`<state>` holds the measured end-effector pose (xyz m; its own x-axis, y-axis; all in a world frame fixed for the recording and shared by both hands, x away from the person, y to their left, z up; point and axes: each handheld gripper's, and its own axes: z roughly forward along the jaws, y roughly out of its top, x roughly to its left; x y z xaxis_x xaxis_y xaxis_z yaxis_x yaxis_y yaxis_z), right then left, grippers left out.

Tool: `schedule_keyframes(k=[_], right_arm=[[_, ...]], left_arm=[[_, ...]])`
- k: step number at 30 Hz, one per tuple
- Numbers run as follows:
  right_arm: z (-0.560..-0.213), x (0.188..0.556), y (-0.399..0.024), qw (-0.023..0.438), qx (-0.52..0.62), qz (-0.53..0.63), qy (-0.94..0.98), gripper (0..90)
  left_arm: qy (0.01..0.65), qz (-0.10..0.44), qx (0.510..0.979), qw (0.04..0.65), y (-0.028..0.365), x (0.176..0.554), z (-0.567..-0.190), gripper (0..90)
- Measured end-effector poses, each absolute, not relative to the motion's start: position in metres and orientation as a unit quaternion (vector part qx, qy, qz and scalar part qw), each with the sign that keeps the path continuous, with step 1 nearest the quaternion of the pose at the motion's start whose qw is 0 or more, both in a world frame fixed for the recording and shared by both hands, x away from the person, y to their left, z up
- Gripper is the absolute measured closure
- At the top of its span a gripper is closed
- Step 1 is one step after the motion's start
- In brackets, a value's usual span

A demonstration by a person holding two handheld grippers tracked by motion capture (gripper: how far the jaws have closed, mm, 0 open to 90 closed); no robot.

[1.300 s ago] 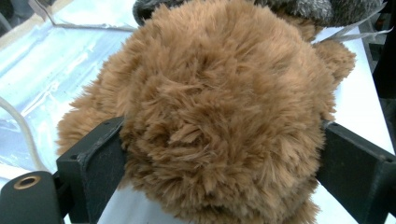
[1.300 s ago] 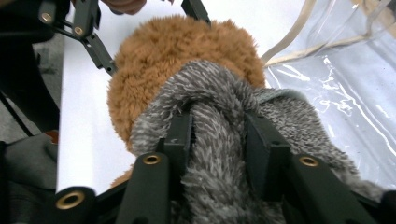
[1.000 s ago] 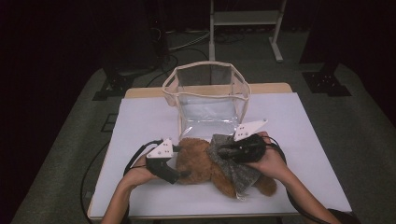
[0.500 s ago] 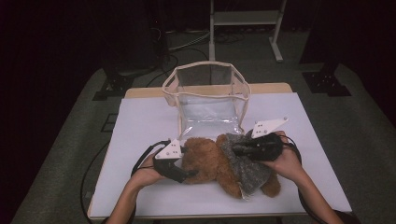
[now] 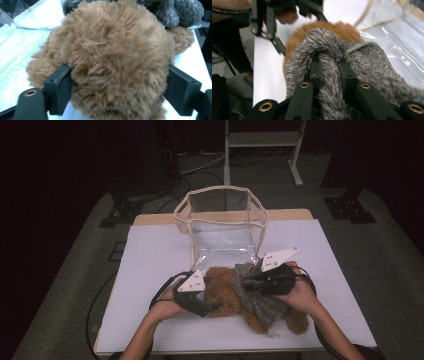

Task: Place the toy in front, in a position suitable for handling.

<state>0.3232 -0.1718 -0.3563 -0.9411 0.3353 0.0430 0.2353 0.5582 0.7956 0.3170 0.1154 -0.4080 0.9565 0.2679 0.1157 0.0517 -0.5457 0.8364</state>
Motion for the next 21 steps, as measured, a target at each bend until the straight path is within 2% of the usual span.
schedule_keyframes(k=[5,8,10,13,21], right_arm=[[-0.358,0.325,-0.191,0.051,0.18,0.455,0.871,75.6],[-0.356,0.325,-0.191,0.048,0.177,0.458,0.87,75.9],[-0.353,0.325,-0.186,0.045,0.172,0.457,0.872,76.0],[-0.347,0.328,-0.175,0.025,0.163,0.465,0.87,76.0],[-0.33,0.348,-0.13,0.01,0.141,0.409,0.902,76.0]], left_arm=[[0.103,0.112,0.869,0.47,0.122,0.319,-0.409,17.7],[0.09,0.117,0.869,0.472,0.122,0.316,-0.41,26.2],[0.088,0.119,0.869,0.471,0.122,0.316,-0.41,29.9],[0.089,0.124,0.868,0.473,0.121,0.314,-0.41,30.4],[0.08,0.135,0.865,0.477,0.12,0.312,-0.409,32.0]])
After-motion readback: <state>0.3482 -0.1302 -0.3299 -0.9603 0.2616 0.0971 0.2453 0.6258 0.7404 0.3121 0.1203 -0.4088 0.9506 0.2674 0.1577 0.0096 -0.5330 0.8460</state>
